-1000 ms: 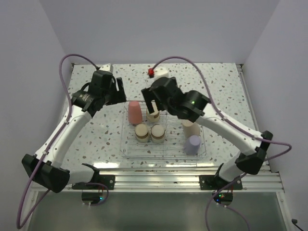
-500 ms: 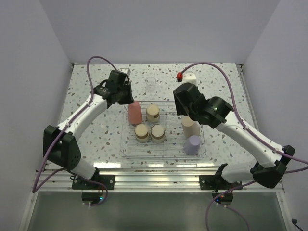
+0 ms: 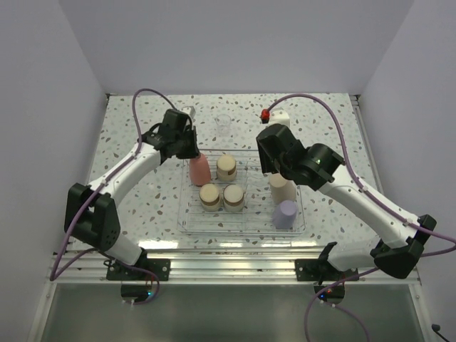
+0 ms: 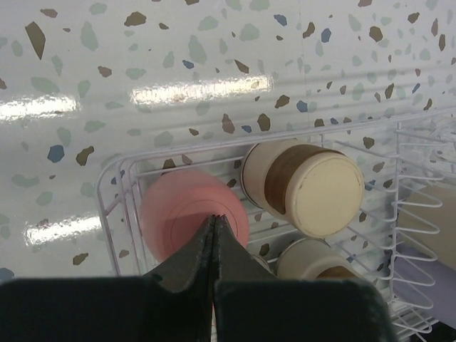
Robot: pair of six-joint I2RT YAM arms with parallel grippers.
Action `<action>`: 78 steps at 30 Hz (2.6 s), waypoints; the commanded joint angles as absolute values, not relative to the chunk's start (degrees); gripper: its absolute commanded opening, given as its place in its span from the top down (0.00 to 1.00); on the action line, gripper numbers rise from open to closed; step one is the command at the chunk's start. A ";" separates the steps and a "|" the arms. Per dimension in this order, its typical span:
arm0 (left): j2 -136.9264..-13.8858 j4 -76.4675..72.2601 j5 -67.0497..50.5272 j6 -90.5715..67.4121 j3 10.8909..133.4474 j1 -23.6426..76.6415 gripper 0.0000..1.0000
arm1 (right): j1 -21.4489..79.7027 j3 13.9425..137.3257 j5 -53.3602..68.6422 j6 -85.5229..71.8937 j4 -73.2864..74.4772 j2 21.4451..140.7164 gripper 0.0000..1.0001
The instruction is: Load the cups into the dish rack
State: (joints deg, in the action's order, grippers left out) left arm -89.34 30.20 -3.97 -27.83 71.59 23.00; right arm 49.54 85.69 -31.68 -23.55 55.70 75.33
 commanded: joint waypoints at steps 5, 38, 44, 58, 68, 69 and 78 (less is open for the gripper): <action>-82.89 29.27 -4.04 -27.07 64.96 22.94 1.00 | 49.66 85.52 -30.24 -24.26 53.88 74.88 0.54; -55.21 45.70 2.20 -29.62 70.67 22.85 0.38 | 29.36 146.37 -0.71 -31.55 53.96 132.69 0.16; -50.28 48.77 1.85 -31.11 69.70 22.85 0.26 | 27.16 146.86 -0.18 -32.52 47.55 140.44 0.23; -54.05 49.92 -1.05 -29.88 68.03 22.85 0.28 | 26.63 146.51 -1.85 -37.17 39.20 149.41 0.35; -56.86 46.41 -2.28 -29.71 66.88 22.85 0.28 | 26.63 144.31 -3.69 -36.92 39.64 150.47 0.89; -57.56 46.15 -2.37 -29.62 67.15 22.85 0.28 | 26.54 144.32 -3.95 -36.65 39.38 149.69 0.95; -62.84 39.20 -6.77 -29.45 70.66 22.85 0.26 | 22.68 138.17 -1.68 -42.27 32.61 134.58 1.00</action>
State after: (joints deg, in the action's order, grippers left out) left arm -61.91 45.01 -4.05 -30.41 67.18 23.00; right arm 25.39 138.02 -3.11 -38.89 38.09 146.71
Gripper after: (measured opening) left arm 0.737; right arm 0.114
